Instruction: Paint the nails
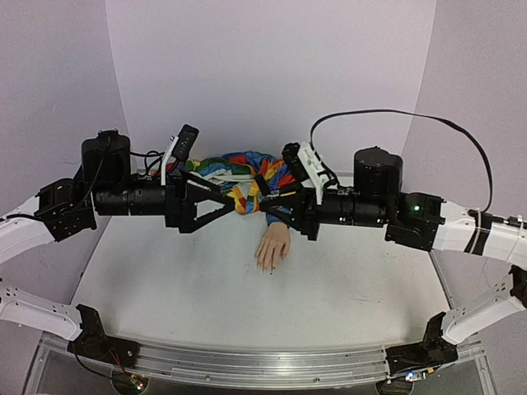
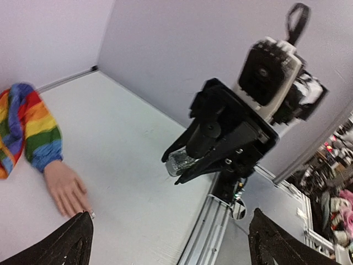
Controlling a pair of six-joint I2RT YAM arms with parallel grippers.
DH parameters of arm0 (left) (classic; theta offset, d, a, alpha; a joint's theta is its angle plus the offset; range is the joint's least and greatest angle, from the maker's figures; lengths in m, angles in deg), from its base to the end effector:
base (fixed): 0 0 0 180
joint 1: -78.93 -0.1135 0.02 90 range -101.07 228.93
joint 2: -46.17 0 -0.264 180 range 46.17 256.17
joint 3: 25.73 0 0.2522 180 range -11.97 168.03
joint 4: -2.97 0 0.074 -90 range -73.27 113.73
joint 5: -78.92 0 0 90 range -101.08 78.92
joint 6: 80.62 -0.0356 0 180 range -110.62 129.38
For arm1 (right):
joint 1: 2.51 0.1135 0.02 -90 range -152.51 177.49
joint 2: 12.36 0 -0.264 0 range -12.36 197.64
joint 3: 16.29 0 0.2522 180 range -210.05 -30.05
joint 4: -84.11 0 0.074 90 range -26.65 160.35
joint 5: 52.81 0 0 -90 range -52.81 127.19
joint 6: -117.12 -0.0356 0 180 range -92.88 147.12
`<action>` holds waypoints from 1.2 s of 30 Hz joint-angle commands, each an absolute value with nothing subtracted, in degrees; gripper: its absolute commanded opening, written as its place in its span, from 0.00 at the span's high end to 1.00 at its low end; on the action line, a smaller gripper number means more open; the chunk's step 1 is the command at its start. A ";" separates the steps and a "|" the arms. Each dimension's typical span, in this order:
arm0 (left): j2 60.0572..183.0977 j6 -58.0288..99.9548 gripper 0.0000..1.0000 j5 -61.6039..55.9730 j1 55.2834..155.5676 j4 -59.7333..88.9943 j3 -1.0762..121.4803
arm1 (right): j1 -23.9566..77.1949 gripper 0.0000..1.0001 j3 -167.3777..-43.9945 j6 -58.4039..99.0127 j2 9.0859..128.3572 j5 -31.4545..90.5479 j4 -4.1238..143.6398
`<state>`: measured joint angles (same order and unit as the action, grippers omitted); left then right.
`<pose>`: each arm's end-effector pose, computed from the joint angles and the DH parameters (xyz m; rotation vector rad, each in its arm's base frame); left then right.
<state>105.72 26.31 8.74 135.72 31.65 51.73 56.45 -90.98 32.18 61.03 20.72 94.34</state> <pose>0.1169 -0.2005 0.3986 0.9057 1.6920 -1.2086 0.1474 0.2645 0.3938 -0.9705 1.0756 0.9757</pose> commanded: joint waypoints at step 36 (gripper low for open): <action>121.32 28.74 0.99 20.86 135.48 24.38 58.45 | 60.71 1.00 -96.46 32.18 71.29 29.12 101.47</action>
